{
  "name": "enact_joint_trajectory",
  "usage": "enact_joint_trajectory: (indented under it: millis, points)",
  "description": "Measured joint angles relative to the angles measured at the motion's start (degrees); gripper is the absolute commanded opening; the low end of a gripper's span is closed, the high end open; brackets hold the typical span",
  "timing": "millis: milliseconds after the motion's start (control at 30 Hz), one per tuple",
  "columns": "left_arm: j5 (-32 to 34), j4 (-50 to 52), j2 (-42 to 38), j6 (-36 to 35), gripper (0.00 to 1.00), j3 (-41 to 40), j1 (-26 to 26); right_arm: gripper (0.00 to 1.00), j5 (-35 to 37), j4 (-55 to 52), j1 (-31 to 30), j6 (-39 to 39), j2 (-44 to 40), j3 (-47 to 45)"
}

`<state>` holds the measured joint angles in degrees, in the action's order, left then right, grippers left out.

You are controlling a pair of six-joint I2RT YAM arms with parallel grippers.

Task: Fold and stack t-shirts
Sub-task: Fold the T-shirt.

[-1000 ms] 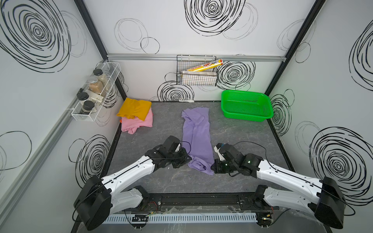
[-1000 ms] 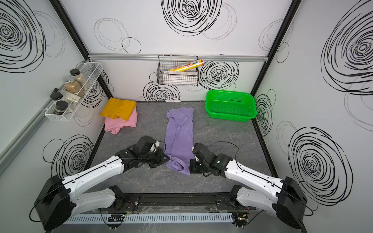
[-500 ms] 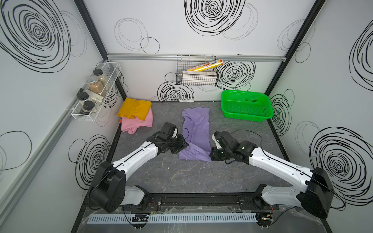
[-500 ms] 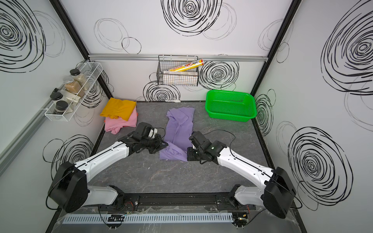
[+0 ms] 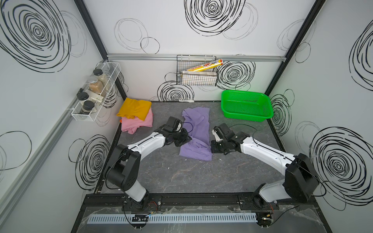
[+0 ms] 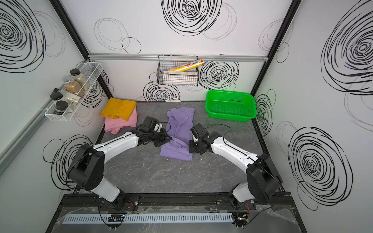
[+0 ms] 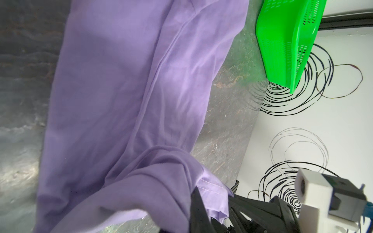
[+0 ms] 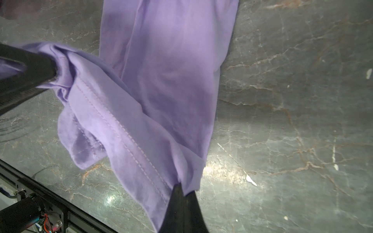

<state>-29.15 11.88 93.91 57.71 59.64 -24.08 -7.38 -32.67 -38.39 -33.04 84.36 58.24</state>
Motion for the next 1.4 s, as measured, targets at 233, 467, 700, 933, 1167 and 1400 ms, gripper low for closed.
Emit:
enact_joint_trajectory:
  millis: [233,467,700,933,1167,1400]
  points:
    - [-0.4,-0.8,5.4,-1.5,0.00,3.4,1.6,0.00,-1.0,0.3,2.2,1.9,5.0,3.4]
    - [-0.7,-0.7,10.3,-3.8,0.11,7.5,5.2,0.19,-1.6,1.1,4.3,3.6,11.4,10.1]
    - [0.1,-0.3,14.5,-7.7,0.80,14.2,8.3,0.95,-0.8,1.3,4.9,6.5,15.5,13.9]
    - [-0.3,-1.7,14.7,-8.3,0.95,14.8,9.0,1.00,-0.4,1.4,4.9,7.2,12.7,11.6]
    - [-1.0,-1.4,8.6,-8.3,0.97,8.7,8.4,0.96,-2.8,2.9,4.9,6.8,4.8,4.5]
    - [-4.4,-4.5,0.1,-7.7,0.97,2.0,7.9,0.95,-7.4,8.3,4.9,4.9,1.6,-1.4]
